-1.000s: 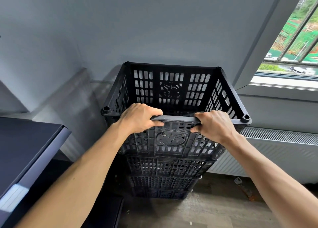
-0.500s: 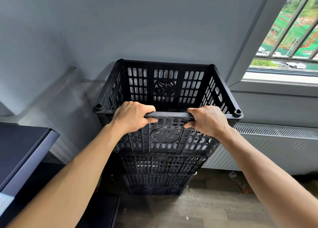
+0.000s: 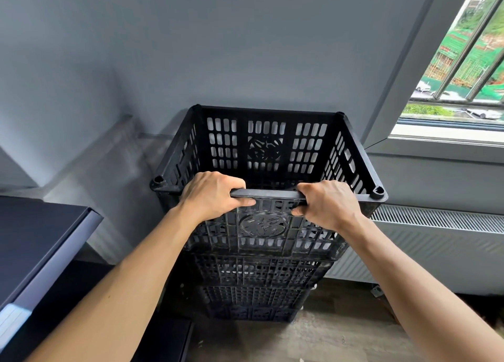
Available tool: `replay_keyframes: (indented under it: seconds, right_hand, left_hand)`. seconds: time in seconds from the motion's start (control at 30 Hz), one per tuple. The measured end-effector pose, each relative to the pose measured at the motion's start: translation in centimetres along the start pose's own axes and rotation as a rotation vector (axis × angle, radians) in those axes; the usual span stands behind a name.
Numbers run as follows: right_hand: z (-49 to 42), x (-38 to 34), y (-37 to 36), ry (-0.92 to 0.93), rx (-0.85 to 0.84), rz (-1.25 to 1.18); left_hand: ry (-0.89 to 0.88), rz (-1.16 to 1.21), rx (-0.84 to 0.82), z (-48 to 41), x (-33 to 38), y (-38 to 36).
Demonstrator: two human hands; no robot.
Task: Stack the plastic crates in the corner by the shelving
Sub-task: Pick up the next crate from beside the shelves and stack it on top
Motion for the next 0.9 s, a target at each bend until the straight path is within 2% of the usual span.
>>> replay_keyframes:
  seconds: [0.33,0.5,0.63,0.7,0.8,0.9]
  right_hand:
    - [0.1,0.0,0.2,0.033,0.008,-0.007]
    - [0.3,0.3,0.4,0.120,-0.063,-0.063]
    - [0.3,2.9,1.2,0.045,-0.115,-0.271]
    - [-0.1,5.3,1.6,0.007,-0.009,-0.184]
    - [-1.2,9.2,1.8,-0.079,0.079,-0.075]
    - [-2.0,11.9,1.4,-0.243,0.028,-0.108]
  left_hand:
    - [0.040,-0.038,0.021,0.0,0.0,-0.1]
    - [0.050,-0.001,-0.021,0.3,0.2,0.0]
    - [0.052,0.143,-0.078,0.8,-0.3,0.6]
    - [0.021,0.174,0.024,0.7,-1.2,1.7]
    - [-0.017,0.030,0.299,-0.1,-4.6,4.1]
    - [0.167,-0.068,0.322,-0.8,-9.1,5.3]
Point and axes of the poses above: each hand's wrist, its own z-axis away from the middle knuckle, its own y-axis out of the back of the hand, x = y × z, the point moved 6 cm from there along -z, towards the middle knuckle, and after that the axes turned 7 degrees about -y, right-handed, at the moved point
